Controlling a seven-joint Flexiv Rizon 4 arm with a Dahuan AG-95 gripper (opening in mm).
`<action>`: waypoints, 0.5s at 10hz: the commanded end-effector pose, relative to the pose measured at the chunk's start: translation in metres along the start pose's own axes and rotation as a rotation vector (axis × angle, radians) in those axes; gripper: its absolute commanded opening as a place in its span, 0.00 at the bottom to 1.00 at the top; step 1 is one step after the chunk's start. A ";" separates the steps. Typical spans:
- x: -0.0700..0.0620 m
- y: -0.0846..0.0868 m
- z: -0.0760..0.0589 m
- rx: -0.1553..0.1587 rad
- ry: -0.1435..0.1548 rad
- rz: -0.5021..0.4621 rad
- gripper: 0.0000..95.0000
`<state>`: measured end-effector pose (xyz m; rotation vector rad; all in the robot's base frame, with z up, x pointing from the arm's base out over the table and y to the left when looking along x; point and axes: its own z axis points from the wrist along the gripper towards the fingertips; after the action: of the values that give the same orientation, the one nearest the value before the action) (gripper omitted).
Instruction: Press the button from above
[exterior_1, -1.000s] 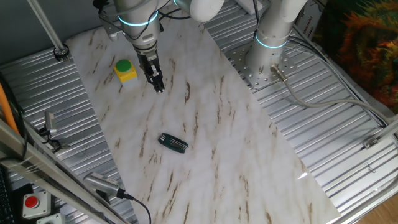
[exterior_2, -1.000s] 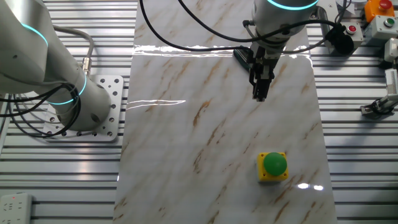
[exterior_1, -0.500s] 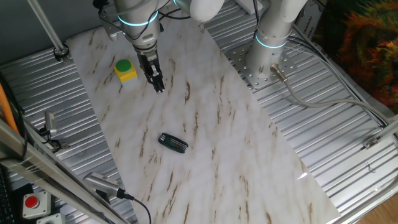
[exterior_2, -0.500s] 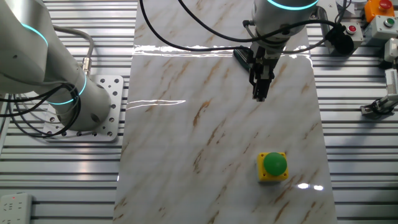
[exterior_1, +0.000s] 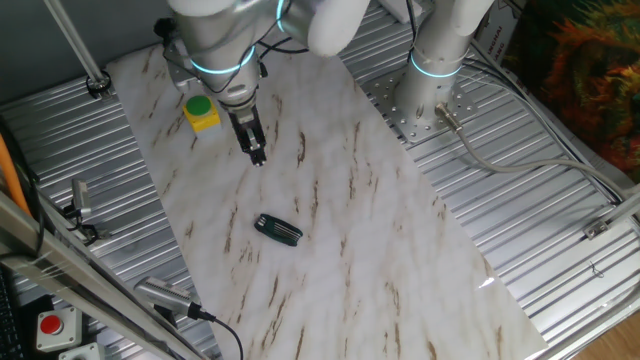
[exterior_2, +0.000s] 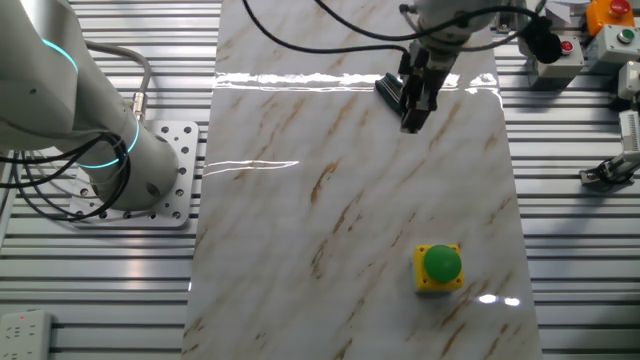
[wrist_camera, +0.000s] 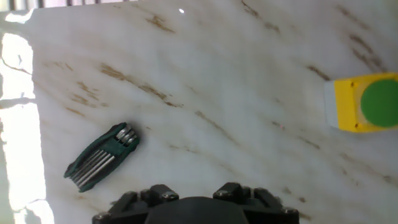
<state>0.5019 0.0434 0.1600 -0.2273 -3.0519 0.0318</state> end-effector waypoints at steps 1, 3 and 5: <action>0.001 -0.010 -0.003 0.025 -0.006 0.008 0.00; 0.001 -0.042 -0.015 0.019 -0.006 -0.012 0.00; 0.002 -0.079 -0.025 0.016 -0.004 -0.032 0.00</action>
<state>0.4888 -0.0317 0.1866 -0.1971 -3.0606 0.0763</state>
